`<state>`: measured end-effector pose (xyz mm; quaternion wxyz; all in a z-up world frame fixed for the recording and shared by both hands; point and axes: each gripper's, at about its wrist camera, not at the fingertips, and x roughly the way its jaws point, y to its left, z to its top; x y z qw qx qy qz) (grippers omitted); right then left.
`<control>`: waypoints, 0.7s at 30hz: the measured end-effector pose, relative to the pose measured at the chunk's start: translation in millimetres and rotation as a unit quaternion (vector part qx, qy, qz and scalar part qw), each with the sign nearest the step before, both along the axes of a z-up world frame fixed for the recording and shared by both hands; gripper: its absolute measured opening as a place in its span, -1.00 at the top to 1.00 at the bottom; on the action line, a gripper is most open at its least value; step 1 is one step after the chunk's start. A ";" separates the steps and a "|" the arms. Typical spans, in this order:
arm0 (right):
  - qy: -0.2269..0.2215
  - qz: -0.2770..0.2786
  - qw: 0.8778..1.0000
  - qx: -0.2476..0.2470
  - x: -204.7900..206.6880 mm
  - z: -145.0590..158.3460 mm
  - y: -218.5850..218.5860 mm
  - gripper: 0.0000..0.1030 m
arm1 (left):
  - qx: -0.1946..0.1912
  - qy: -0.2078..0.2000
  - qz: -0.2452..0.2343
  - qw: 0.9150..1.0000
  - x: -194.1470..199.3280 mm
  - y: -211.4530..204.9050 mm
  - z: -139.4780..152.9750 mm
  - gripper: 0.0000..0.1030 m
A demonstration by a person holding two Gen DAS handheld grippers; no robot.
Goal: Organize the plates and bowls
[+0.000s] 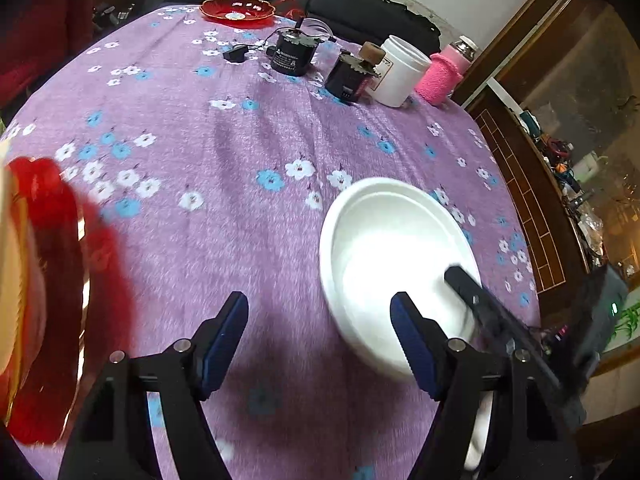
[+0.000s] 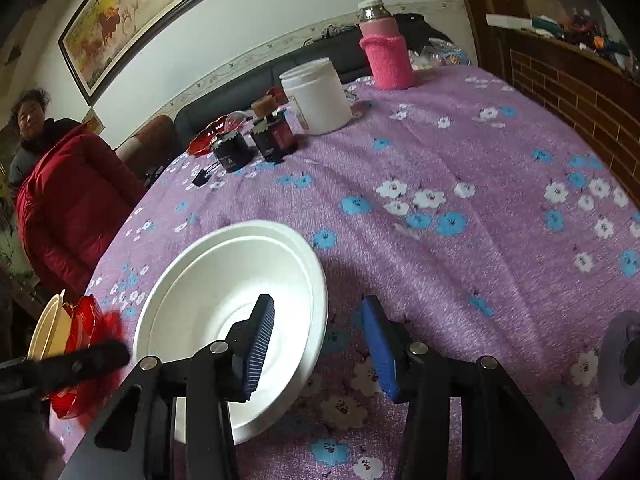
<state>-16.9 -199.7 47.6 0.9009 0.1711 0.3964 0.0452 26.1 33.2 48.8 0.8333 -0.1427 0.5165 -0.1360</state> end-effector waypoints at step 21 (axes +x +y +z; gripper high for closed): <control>-0.022 0.046 0.999 0.006 -10.7 -0.4 19.7 0.73 | 0.082 -0.020 -0.038 0.996 -8.7 -26.0 -2.1 0.75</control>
